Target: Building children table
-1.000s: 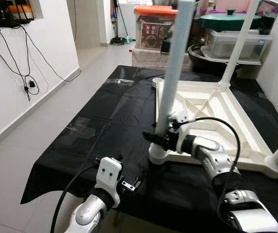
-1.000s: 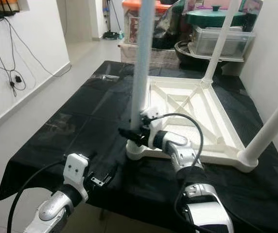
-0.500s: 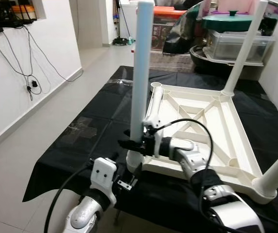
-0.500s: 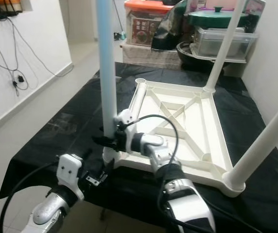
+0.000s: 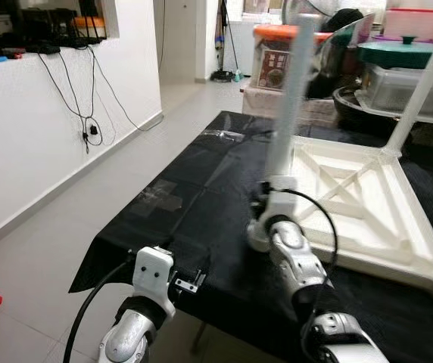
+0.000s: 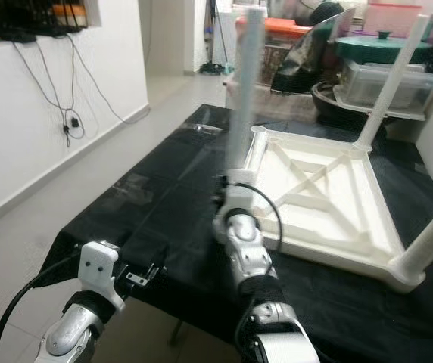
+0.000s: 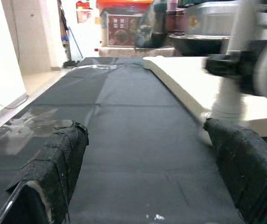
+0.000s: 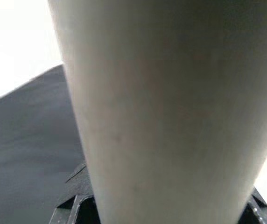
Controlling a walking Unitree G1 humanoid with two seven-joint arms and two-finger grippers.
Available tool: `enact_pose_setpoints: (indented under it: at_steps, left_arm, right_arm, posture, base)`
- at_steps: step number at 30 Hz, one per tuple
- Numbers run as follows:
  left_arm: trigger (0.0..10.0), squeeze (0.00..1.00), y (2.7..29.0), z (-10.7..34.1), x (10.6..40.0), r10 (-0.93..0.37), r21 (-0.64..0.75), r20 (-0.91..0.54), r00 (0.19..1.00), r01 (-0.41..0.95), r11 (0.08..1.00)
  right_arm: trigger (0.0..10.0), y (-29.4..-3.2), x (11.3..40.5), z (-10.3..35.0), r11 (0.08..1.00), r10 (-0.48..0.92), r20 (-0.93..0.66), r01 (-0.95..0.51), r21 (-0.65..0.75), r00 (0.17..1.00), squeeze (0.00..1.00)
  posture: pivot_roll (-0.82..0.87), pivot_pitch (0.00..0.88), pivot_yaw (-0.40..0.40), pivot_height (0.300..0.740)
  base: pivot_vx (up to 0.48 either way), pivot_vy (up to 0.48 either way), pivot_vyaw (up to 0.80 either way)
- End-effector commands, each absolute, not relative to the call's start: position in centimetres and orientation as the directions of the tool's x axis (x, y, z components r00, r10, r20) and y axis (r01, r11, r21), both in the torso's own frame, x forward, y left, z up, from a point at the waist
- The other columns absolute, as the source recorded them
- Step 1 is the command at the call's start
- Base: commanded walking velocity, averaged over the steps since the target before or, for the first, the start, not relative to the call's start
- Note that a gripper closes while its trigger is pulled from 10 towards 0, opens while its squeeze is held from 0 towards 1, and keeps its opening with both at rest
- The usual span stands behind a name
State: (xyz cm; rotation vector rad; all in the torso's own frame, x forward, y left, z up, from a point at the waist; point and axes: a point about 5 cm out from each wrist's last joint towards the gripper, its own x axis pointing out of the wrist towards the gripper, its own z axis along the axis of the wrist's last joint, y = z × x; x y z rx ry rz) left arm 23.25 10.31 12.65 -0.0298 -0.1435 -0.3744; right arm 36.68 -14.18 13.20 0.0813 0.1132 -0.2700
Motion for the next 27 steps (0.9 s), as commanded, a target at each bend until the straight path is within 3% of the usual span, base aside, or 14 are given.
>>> enact_pose_setpoints:
  at_steps: [1,4,5,9,10,13,14,15,16,20,24,26,27]
  left_arm:
    - [10.0,0.00,10.1,12.0,23.2,-0.363,-0.007,0.112,0.925,0.366,0.931]
    - [10.0,0.00,9.9,12.0,23.0,-0.380,-0.018,0.109,0.918,0.384,0.923]
    - [10.0,0.00,9.8,12.0,22.9,-0.394,-0.021,0.104,0.913,0.398,0.917]
    - [10.0,0.00,9.5,12.0,22.6,-0.423,-0.019,0.098,0.901,0.427,0.904]
    - [10.0,0.00,9.3,12.1,22.5,-0.439,-0.017,0.096,0.893,0.443,0.896]
    - [10.0,0.00,9.0,12.2,22.1,-0.464,-0.012,0.097,0.881,0.467,0.884]
    - [10.0,0.00,8.9,12.3,21.9,-0.466,-0.009,0.097,0.880,0.469,0.883]
    - [10.0,0.00,8.9,12.3,21.9,-0.466,-0.009,0.097,0.880,0.469,0.883]
    - [10.0,0.00,9.0,12.4,21.8,-0.456,-0.004,0.099,0.885,0.458,0.889]
    - [10.0,0.00,9.1,12.3,21.8,-0.452,-0.005,0.098,0.886,0.455,0.891]
    - [10.0,0.00,9.3,12.0,21.8,-0.436,-0.017,0.081,0.896,0.438,0.899]
    - [10.0,0.00,9.3,12.0,21.8,-0.436,-0.017,0.081,0.896,0.438,0.899]
    - [10.0,0.00,9.3,11.9,21.8,-0.434,-0.018,0.079,0.897,0.437,0.899]
  right_arm:
    - [0.0,-14.6,36.1,11.6,0.936,-0.328,-0.196,0.346,0.065,0.924,0.00]
    - [0.0,-12.4,36.5,12.0,0.951,-0.242,-0.166,0.268,0.153,0.956,0.00]
    - [10.0,-11.6,36.8,12.4,0.967,-0.176,-0.135,0.197,0.162,0.975,0.00]
    - [10.0,-10.5,37.1,13.1,0.982,-0.048,-0.075,0.061,0.181,0.996,0.00]
    - [10.0,-10.3,37.2,13.5,0.989,-0.001,-0.022,0.004,0.149,1.000,1.00]
    - [10.0,-9.6,37.3,14.3,0.980,0.119,0.031,-0.123,0.156,0.992,1.00]
    - [10.0,-9.4,37.4,15.0,0.969,0.205,0.075,-0.214,0.127,0.976,0.80]
    - [10.0,-9.4,37.4,15.0,0.969,0.205,0.075,-0.214,0.127,0.976,0.80]
    - [10.0,-9.1,37.5,15.6,0.937,0.334,0.093,-0.341,0.079,0.938,0.00]
    - [10.0,-9.0,37.8,15.7,0.894,0.440,0.069,-0.444,0.057,0.895,0.00]
    - [10.0,-8.6,37.5,14.9,0.675,0.735,-0.095,-0.738,0.005,0.672,0.00]
    - [10.0,-8.6,37.5,14.9,0.675,0.735,-0.095,-0.738,0.005,0.672,0.00]
    - [10.0,-8.6,37.4,14.9,0.631,0.772,-0.108,-0.776,0.010,0.627,0.00]
  posture:
    - [0.16,0.000,-0.075,0.740]
    - [0.17,0.000,-0.078,0.740]
    - [0.16,0.000,-0.078,0.740]
    - [0.16,0.000,-0.077,0.740]
    - [0.16,0.000,-0.072,0.740]
    - [0.16,0.000,-0.076,0.740]
    - [0.16,0.000,-0.078,0.740]
    - [0.16,0.000,-0.078,0.740]
    - [0.17,0.000,-0.080,0.740]
    - [0.17,0.000,-0.082,0.740]
    - [0.17,0.000,-0.078,0.740]
    - [0.17,0.000,-0.078,0.740]
    - [0.18,0.000,-0.078,0.740]
  base:
    - [0.000,0.000,0.00]
    - [0.000,0.000,0.00]
    - [0.000,0.000,0.00]
    - [0.000,0.000,0.00]
    - [0.000,0.000,0.00]
    - [0.000,0.000,0.00]
    - [0.000,0.000,0.00]
    - [0.000,0.000,0.00]
    - [0.000,0.000,0.00]
    - [0.000,0.000,0.00]
    - [0.000,0.000,0.00]
    - [0.000,0.000,0.00]
    - [0.000,0.000,0.00]
